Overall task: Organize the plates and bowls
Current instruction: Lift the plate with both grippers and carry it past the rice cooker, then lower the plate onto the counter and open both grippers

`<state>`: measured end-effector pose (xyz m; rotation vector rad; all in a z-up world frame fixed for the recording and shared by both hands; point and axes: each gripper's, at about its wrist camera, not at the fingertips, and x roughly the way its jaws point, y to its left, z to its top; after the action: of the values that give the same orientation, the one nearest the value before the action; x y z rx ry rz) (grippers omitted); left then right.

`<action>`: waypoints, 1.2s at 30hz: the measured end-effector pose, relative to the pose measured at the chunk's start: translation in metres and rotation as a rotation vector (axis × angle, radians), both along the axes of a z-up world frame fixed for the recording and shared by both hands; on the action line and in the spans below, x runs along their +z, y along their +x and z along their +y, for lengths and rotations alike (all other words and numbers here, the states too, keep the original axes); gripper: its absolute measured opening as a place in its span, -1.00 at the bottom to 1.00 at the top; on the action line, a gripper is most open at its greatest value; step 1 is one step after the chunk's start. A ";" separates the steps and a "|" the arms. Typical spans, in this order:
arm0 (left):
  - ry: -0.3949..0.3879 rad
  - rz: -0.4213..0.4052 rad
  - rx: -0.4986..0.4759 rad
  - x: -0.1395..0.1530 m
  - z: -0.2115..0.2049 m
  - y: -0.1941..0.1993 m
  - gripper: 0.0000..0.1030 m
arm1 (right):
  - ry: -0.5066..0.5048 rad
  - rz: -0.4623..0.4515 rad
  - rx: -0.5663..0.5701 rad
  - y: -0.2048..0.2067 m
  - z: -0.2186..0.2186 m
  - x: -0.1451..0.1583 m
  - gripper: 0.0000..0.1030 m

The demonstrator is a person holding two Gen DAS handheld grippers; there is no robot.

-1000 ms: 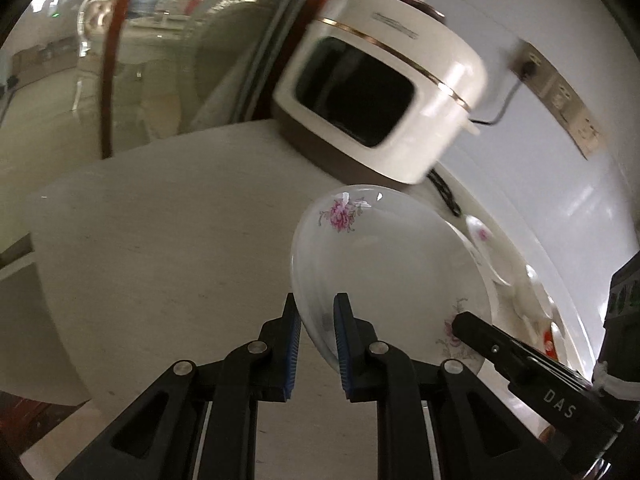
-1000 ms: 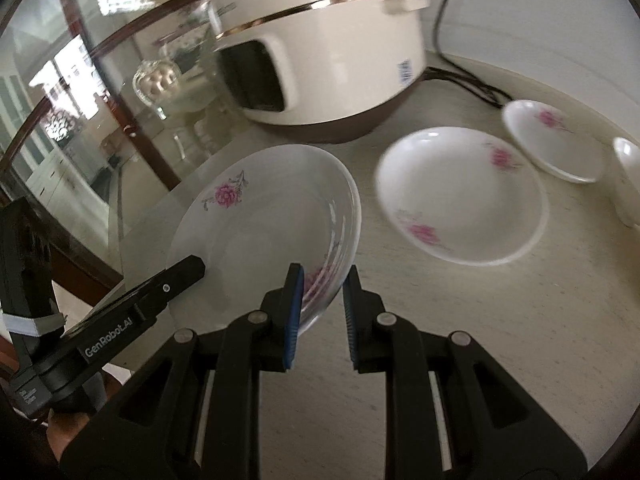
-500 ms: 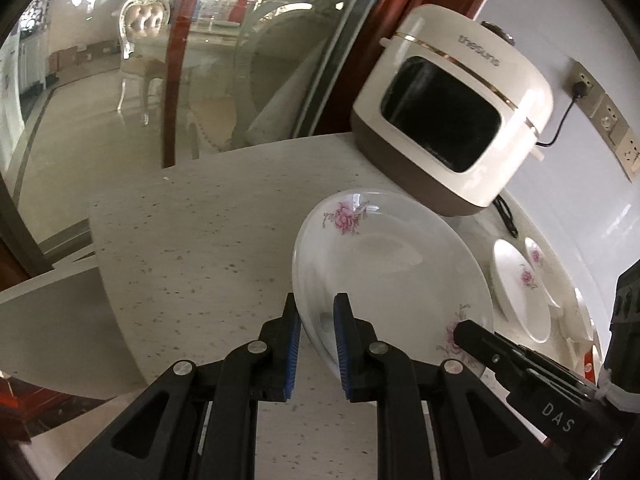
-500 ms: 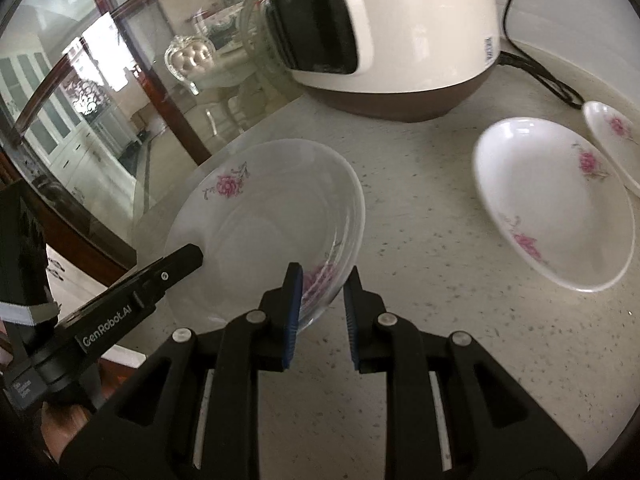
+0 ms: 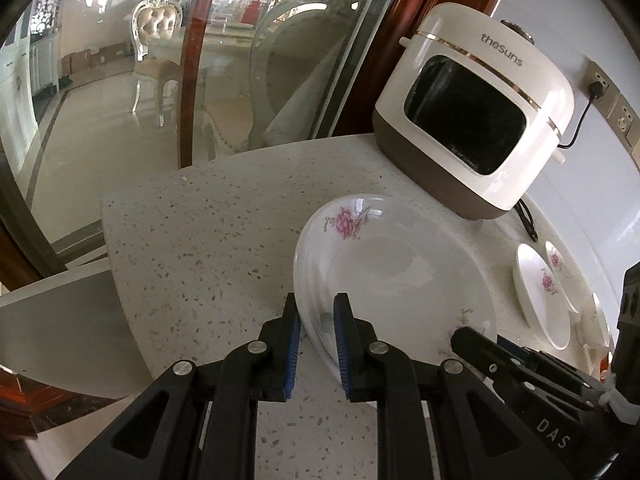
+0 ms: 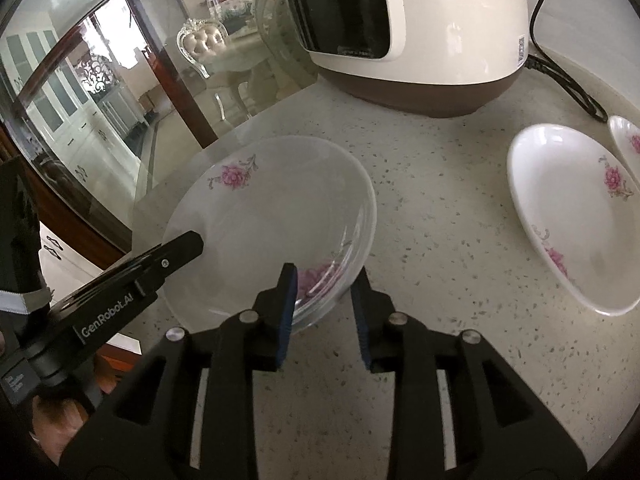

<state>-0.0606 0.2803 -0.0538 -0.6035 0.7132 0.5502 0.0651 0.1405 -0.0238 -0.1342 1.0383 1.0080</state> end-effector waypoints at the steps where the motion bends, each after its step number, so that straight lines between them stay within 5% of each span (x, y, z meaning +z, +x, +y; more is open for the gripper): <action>1: 0.001 0.001 0.004 0.000 0.000 0.000 -0.62 | 0.002 0.002 0.001 0.000 0.000 0.000 -0.37; 3: 0.004 -0.004 0.010 0.002 -0.001 -0.001 -0.52 | 0.006 0.006 0.001 0.001 -0.001 0.000 -0.36; 7: 0.050 -0.009 0.045 0.005 0.000 -0.002 0.16 | 0.036 -0.032 -0.019 -0.002 -0.009 0.010 -0.10; 12: 0.065 -0.053 0.064 0.011 0.002 -0.008 0.16 | 0.109 -0.124 -0.052 -0.007 -0.025 0.036 0.26; 22: 0.127 -0.205 0.015 0.042 -0.017 -0.008 0.17 | 0.185 -0.306 -0.325 0.007 -0.074 0.065 0.44; 36: 0.184 -0.328 -0.204 0.074 -0.082 0.053 0.33 | 0.162 -0.145 -0.702 0.079 -0.152 0.034 0.51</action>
<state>-0.0079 0.1981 0.0197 -0.4291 0.4017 0.3124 0.1443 -0.0112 0.0098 0.2739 0.7771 0.4287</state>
